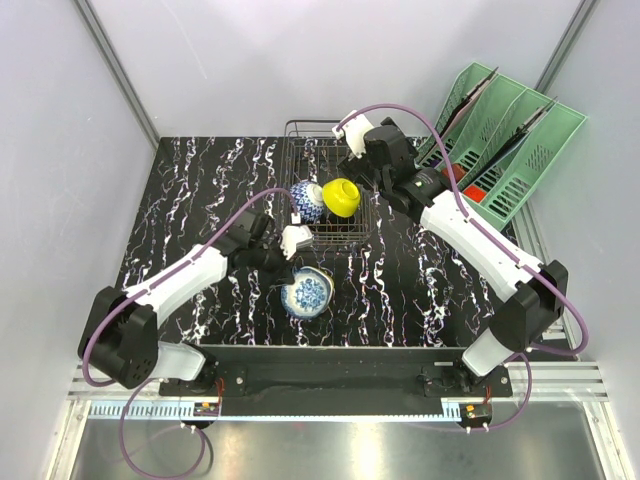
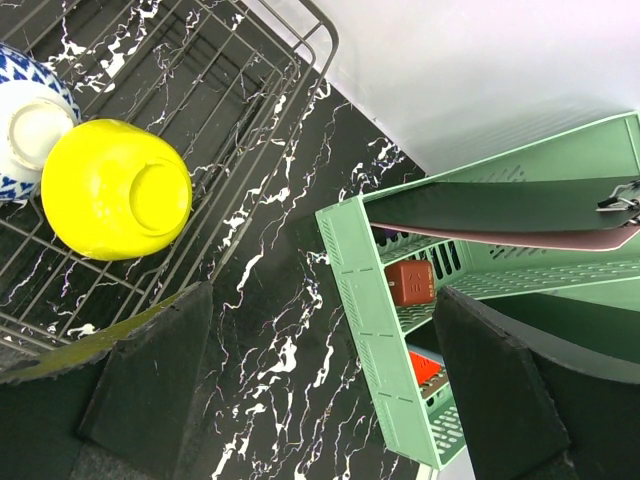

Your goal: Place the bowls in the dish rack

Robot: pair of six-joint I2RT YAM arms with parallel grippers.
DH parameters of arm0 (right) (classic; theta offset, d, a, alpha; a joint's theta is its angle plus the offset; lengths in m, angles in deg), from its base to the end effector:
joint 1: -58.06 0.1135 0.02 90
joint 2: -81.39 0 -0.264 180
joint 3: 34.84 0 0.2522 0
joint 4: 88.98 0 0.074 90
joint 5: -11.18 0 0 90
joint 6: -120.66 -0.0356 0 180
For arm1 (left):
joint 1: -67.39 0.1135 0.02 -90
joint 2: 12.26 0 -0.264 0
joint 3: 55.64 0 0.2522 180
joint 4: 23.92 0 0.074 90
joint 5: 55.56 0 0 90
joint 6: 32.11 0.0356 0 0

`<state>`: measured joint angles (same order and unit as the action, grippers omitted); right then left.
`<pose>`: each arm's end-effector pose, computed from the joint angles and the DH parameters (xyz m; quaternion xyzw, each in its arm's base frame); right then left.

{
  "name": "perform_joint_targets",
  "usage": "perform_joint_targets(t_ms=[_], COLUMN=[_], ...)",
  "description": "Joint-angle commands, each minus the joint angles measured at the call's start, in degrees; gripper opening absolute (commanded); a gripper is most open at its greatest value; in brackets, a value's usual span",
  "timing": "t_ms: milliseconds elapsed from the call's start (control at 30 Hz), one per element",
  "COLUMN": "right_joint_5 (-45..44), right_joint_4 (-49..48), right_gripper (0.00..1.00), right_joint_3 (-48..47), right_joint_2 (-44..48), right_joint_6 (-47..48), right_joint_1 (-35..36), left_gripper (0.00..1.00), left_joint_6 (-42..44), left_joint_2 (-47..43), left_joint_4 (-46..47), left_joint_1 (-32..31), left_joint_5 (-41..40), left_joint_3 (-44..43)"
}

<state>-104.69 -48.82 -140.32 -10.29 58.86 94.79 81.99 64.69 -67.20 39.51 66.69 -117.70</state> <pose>0.3040 0.2074 0.3905 -0.3450 0.7621 -0.1515 0.5266 0.2201 -0.1379 0.2174 0.4733 0.7970 -0.2756 0.2545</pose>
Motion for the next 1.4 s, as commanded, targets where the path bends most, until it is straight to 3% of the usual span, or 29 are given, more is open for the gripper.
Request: perform_joint_targets(t_ms=[0,300,767,867,1067,1200,1367], right_joint_5=[0.0,-0.1,2.2,8.2,31.5,46.6,59.4], right_joint_4=[-0.6,-0.4,1.3,5.5,14.8,17.1,17.9], right_gripper=[1.00,1.00,1.00,1.00,1.00,1.00,1.00], right_joint_3=[-2.8,-3.2,-3.5,-6.4,-14.7,-14.2,-10.2], right_joint_2=[-0.4,-0.8,-0.9,-1.0,-1.1,-1.1,-1.2], right_joint_6=[-0.8,-0.8,-1.8,-5.5,-17.2,-21.5,-23.5], right_joint_1=[-0.2,-0.2,-0.3,-1.0,-5.7,-6.6,-6.6], left_gripper=[0.03,0.00,0.00,0.00,0.00,0.00,0.00], left_joint_6=[0.7,1.1,5.2,6.3,9.6,12.8,15.7], left_joint_2=[0.1,0.0,-5.2,-8.2,-9.8,-8.6,-5.8], left_joint_4=[-0.2,-0.9,-9.1,-9.2,-9.2,-9.3,-10.9], left_joint_1=[-0.8,-0.8,-0.8,1.2,8.0,10.8,11.5], left_joint_5=[1.0,0.8,5.3,6.5,12.0,15.2,18.5], left_joint_3=[-2.0,-2.5,-10.6,-12.6,-16.2,-18.1,-20.7])
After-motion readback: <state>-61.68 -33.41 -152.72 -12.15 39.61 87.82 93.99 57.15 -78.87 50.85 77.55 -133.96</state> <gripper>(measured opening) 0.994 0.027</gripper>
